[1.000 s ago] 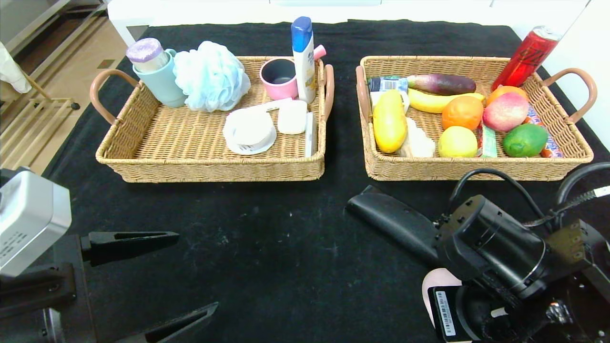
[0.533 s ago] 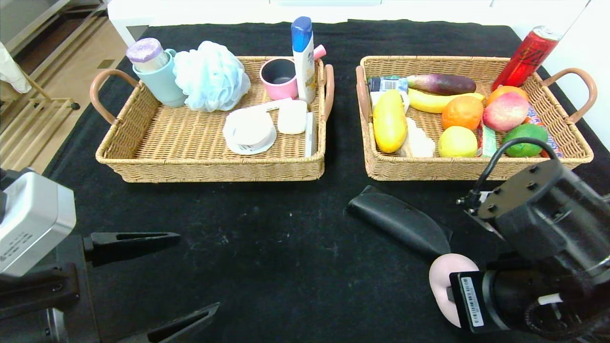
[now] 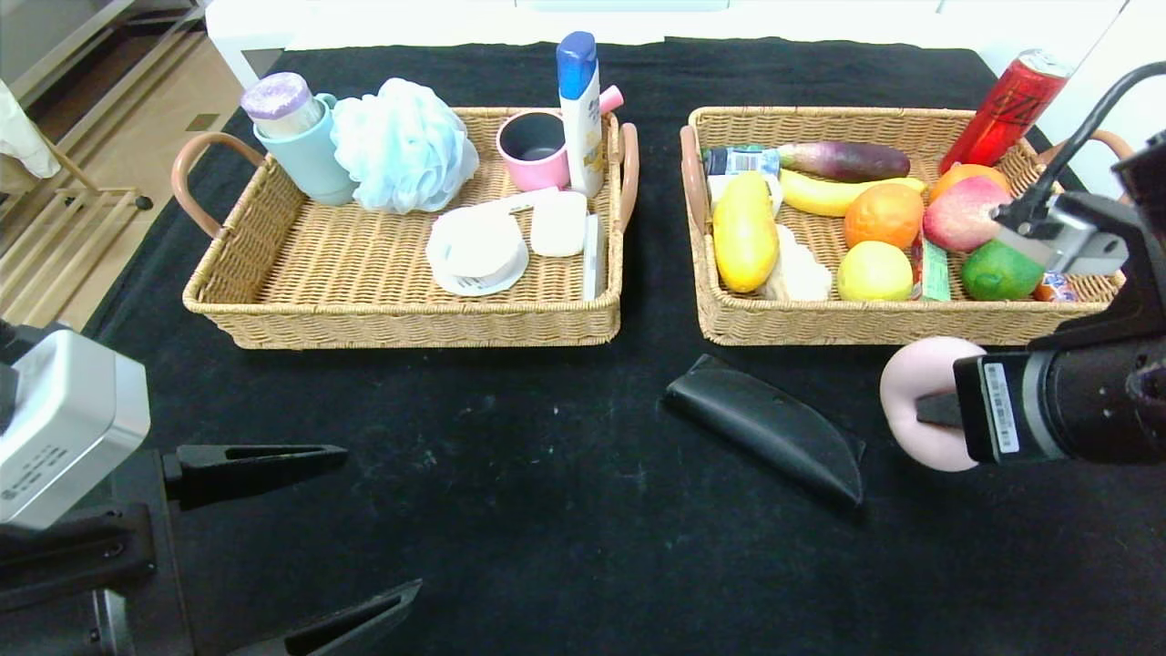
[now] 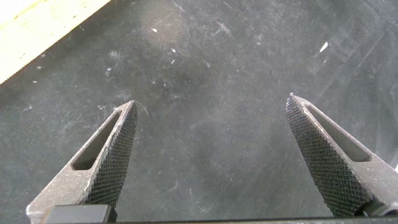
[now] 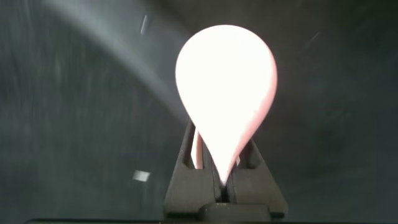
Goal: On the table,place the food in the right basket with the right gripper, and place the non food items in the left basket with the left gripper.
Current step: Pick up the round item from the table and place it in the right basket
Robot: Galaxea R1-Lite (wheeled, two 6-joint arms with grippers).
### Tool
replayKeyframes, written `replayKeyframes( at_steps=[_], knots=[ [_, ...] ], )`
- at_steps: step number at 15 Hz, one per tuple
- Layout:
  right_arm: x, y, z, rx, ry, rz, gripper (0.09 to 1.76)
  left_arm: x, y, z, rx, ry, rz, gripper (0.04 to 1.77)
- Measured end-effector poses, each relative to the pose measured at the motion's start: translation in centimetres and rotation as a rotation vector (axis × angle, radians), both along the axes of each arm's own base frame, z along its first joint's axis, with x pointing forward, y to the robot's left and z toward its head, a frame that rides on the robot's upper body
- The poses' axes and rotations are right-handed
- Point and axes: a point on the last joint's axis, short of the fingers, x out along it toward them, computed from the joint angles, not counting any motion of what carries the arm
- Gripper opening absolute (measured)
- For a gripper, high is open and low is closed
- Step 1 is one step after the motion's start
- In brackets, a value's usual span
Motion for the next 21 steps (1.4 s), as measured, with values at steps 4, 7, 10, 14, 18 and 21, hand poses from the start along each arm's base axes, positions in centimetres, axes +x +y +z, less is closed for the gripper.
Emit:
replayKeyframes(
  at_steps=[4, 7, 10, 14, 18, 21],
  knots=[
    [2.9, -0.6, 2.8, 0.04, -0.174, -0.04, 0.16, -0.1, 0.1, 0.2, -0.006, -0.012, 0.001, 1.72],
    [5.4, -0.5, 3.6, 0.069, -0.301, -0.064, 0.16, -0.2, 0.1, 0.3, -0.009, -0.017, 0.001, 1.72],
    [7.5, -0.5, 3.9, 0.111, -0.404, -0.098, 0.16, -0.2, 0.1, 0.3, -0.009, -0.017, 0.001, 1.72],
    [9.2, -0.2, 3.5, 0.148, -0.478, -0.121, 0.16, -0.2, 0.1, 0.2, -0.008, -0.014, 0.001, 1.72],
    [10.6, 0.1, 2.9, 0.177, -0.528, -0.126, 0.16, -0.2, 0.1, 0.2, -0.006, -0.015, -0.001, 1.72],
    [11.3, 0.2, 2.8, 0.198, -0.554, -0.118, 0.16, -0.2, 0.1, 0.2, 0.001, -0.022, -0.004, 1.72]
  ],
)
